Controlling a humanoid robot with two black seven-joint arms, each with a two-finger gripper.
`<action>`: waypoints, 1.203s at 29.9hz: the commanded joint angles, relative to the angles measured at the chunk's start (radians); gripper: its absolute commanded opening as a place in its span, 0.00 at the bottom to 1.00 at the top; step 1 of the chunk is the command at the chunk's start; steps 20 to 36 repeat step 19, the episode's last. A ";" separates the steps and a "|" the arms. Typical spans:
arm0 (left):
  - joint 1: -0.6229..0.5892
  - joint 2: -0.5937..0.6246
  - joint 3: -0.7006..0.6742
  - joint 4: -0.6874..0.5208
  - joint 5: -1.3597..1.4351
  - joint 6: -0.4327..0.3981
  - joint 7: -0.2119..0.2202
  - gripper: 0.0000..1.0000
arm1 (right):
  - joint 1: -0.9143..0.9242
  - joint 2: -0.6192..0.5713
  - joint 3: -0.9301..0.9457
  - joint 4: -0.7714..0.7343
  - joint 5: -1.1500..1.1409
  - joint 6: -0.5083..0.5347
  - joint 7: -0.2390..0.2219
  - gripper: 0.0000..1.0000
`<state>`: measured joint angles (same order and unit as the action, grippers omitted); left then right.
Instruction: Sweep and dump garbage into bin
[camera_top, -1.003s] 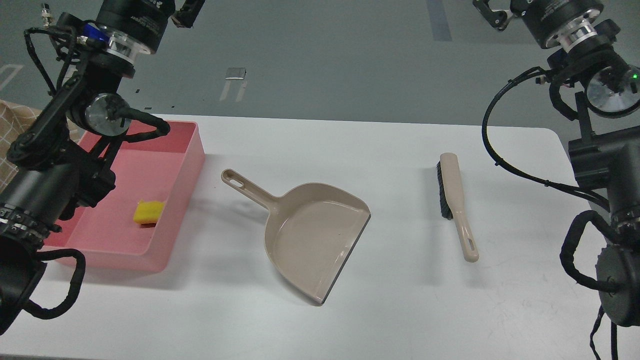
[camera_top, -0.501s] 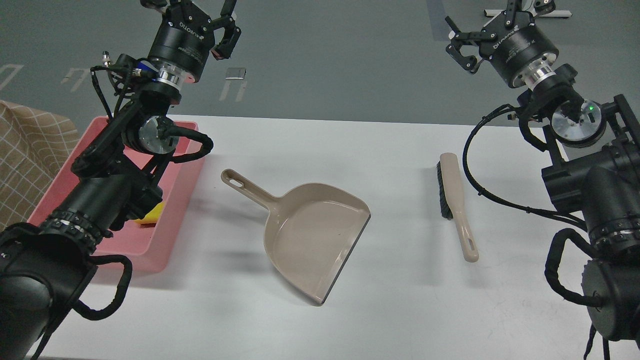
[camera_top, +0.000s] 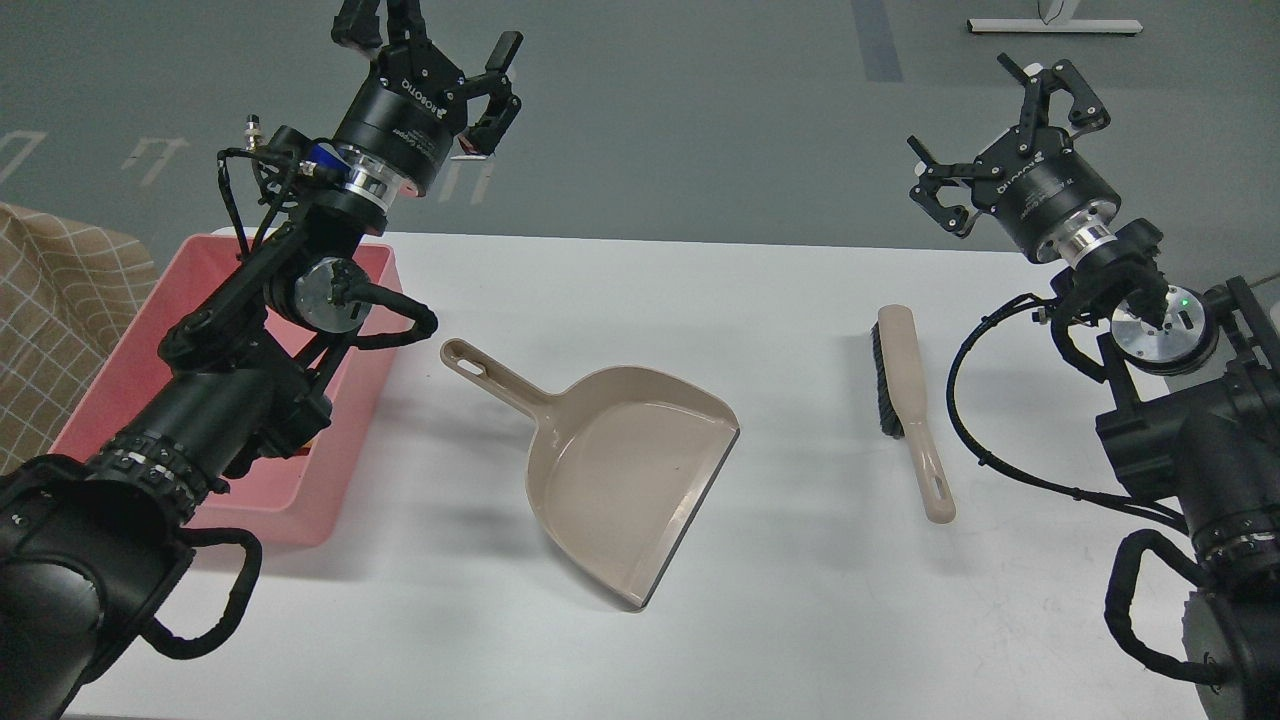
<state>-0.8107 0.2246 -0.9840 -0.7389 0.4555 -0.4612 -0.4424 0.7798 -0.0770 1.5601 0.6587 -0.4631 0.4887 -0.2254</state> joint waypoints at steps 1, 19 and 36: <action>0.013 0.016 -0.001 -0.028 -0.001 -0.011 0.001 0.98 | -0.002 0.000 0.000 0.002 0.000 0.000 0.000 1.00; 0.036 0.048 -0.013 -0.070 -0.003 -0.002 0.001 0.98 | -0.007 0.003 0.000 0.012 0.000 0.000 0.000 1.00; 0.036 0.048 -0.013 -0.070 -0.003 -0.002 0.001 0.98 | -0.007 0.003 0.000 0.012 0.000 0.000 0.000 1.00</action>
